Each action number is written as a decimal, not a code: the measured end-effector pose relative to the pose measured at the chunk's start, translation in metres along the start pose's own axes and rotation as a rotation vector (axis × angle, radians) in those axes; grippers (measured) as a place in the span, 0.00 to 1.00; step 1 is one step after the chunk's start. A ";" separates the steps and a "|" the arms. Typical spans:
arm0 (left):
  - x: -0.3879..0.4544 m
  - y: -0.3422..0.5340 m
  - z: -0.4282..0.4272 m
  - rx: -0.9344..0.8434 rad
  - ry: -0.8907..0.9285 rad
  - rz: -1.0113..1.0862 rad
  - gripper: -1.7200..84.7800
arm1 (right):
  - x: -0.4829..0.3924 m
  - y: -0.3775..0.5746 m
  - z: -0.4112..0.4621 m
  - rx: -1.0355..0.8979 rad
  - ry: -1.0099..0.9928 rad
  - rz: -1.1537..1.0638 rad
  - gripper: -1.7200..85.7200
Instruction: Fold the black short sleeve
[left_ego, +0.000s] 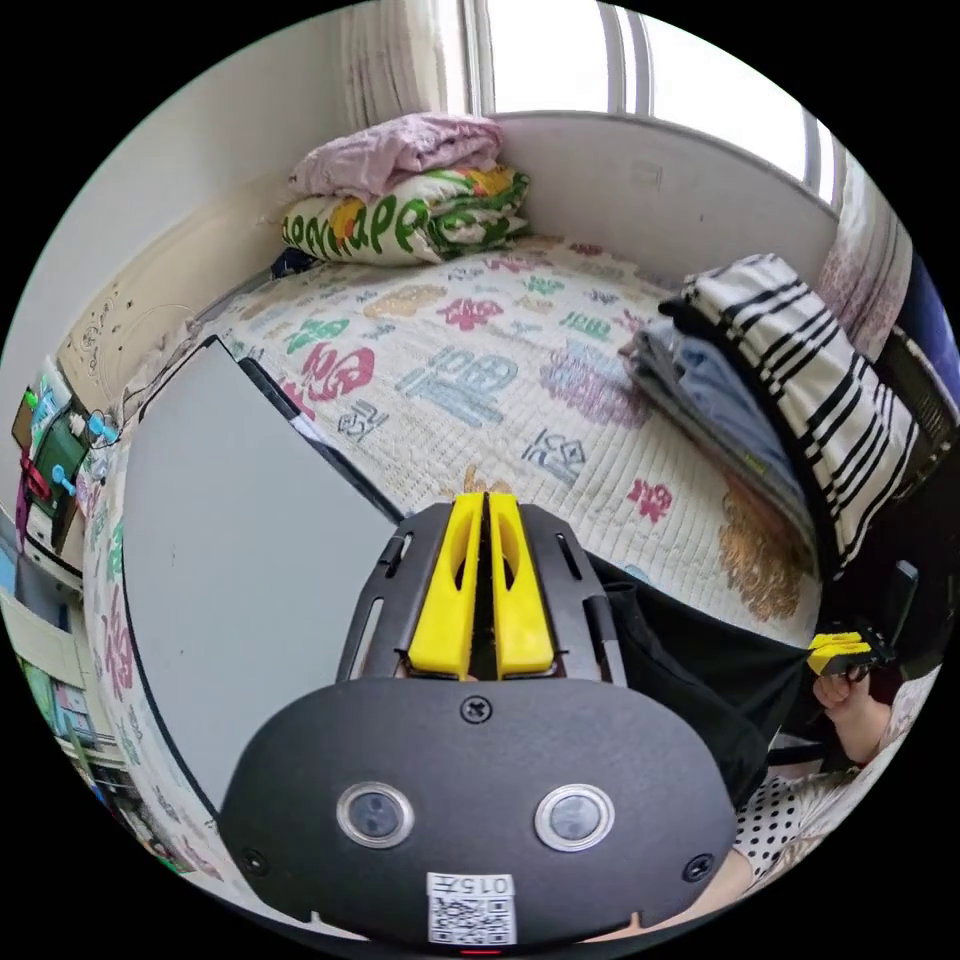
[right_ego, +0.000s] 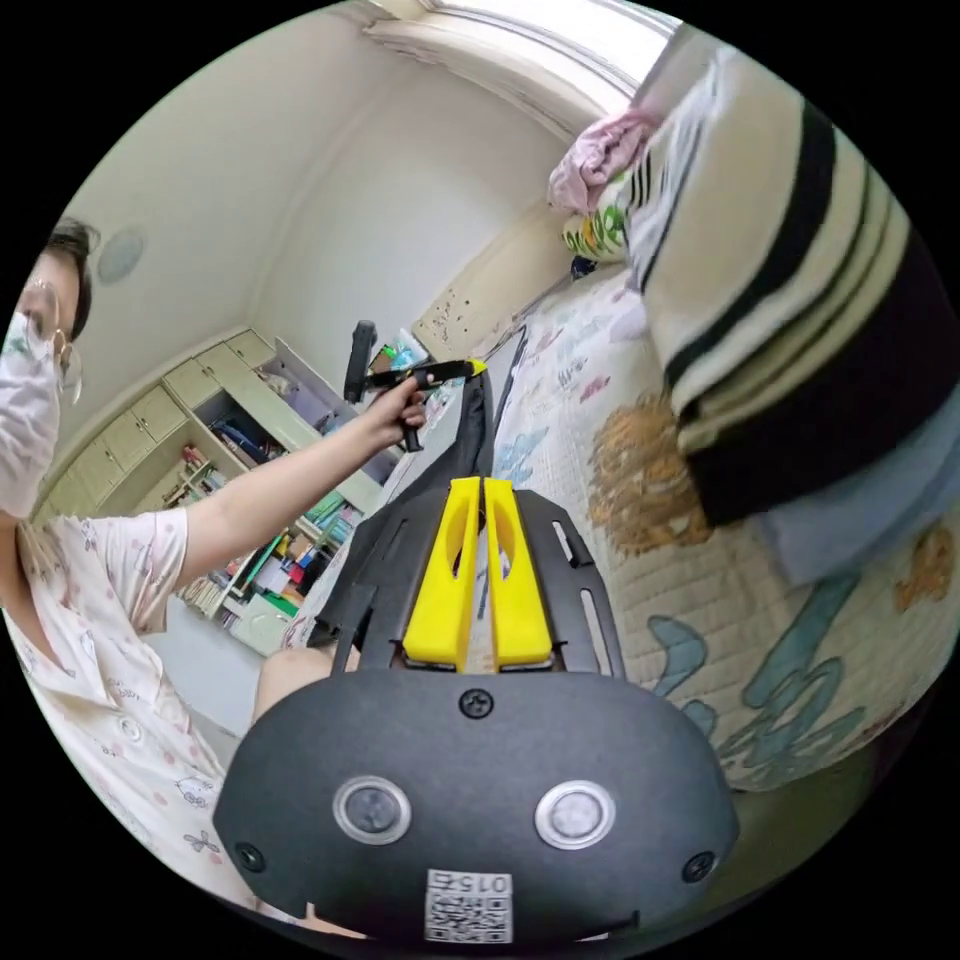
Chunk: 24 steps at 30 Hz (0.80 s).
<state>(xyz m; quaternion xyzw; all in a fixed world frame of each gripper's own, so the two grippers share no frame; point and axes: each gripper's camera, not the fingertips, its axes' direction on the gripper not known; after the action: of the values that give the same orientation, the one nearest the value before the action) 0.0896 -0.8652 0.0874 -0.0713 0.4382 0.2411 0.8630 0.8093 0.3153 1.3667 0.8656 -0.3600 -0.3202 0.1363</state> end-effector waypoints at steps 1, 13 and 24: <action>-0.001 0.001 -0.008 0.031 0.014 -0.002 0.02 | -0.009 -0.003 -0.015 0.048 0.025 -0.018 0.02; -0.152 0.239 -0.175 0.463 0.216 -0.249 0.02 | -0.214 0.104 0.063 -0.163 -0.328 -0.521 0.02; -0.212 0.490 -0.101 0.266 0.119 -0.528 0.02 | -0.215 0.318 0.258 -0.733 -0.275 -0.597 0.02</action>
<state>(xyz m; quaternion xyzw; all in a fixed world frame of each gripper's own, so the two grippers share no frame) -0.3238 -0.5462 0.2374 -0.0832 0.4820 -0.0556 0.8705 0.3557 0.2431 1.4176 0.7757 0.0253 -0.5623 0.2853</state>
